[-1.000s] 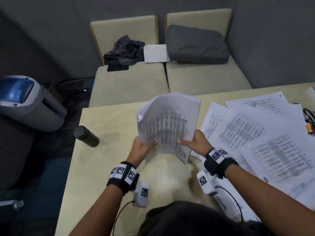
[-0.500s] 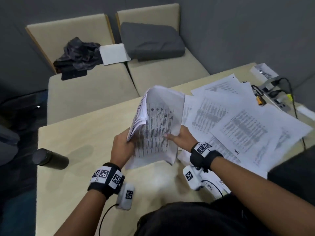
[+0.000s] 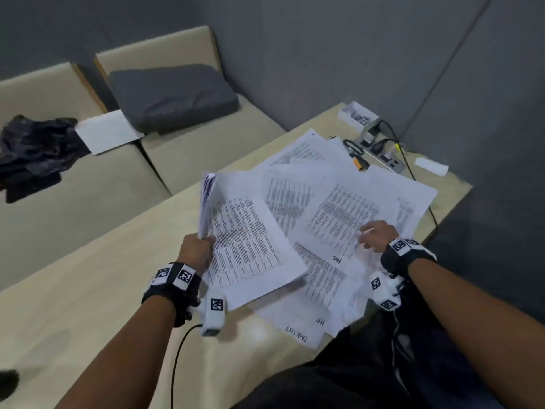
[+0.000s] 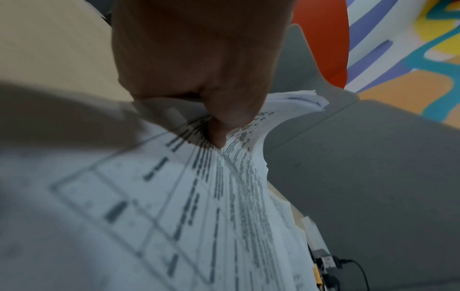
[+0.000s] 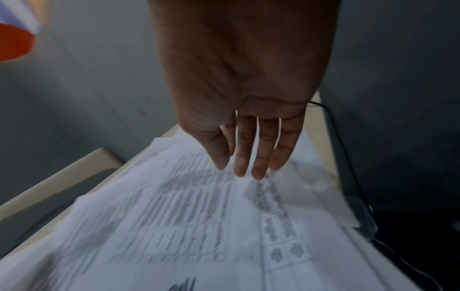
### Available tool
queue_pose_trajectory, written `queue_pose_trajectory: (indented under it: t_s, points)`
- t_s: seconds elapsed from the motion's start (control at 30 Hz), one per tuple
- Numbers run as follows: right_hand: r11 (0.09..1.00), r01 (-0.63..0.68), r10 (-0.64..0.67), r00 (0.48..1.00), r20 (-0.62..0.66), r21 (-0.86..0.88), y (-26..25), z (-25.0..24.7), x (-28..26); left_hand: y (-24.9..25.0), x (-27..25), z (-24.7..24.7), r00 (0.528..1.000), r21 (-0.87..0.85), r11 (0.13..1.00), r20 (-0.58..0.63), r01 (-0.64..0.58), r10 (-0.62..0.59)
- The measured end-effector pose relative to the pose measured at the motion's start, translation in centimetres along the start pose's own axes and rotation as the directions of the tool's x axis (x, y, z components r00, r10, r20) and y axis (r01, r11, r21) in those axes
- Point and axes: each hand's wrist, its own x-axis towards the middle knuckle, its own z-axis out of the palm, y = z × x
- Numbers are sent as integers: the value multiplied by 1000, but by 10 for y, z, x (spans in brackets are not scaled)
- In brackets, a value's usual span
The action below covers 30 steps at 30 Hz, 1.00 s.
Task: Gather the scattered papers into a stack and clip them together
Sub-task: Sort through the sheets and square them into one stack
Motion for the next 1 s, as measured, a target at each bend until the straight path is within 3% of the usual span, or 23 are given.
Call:
queue_pose_trajectory:
  t_s: [0.1,0.2,0.37,0.5,0.67,0.8,0.9,1.0]
  points:
    - [982,-148,153,987,-38,119,53,-18,30,3,6,33,999,41,998,18,45,-45]
    - [955,-211,223,974,-39,207,77,-27,56,9,9,68,997,90,994,42,57,-61]
    - [884,-292,331,943,-47,365,59,-45,91,18,26,109,997,208,976,29,62,-69]
    - [855,-316,349,937,-5,411,46,-49,108,29,27,133,998,423,906,48,15,-39]
    - [897,-197,200,979,34,397,38,-26,116,24,8,148,994,452,890,53,64,-98]
    - [954,55,-12,989,-145,295,21,-34,104,14,4,149,989,410,905,45,112,-142]
    - [931,266,-199,944,-262,252,-3,-70,83,6,9,145,982,365,918,48,152,-182]
    - [857,444,-314,853,-418,262,-25,-110,61,7,9,143,982,361,921,55,148,-179]
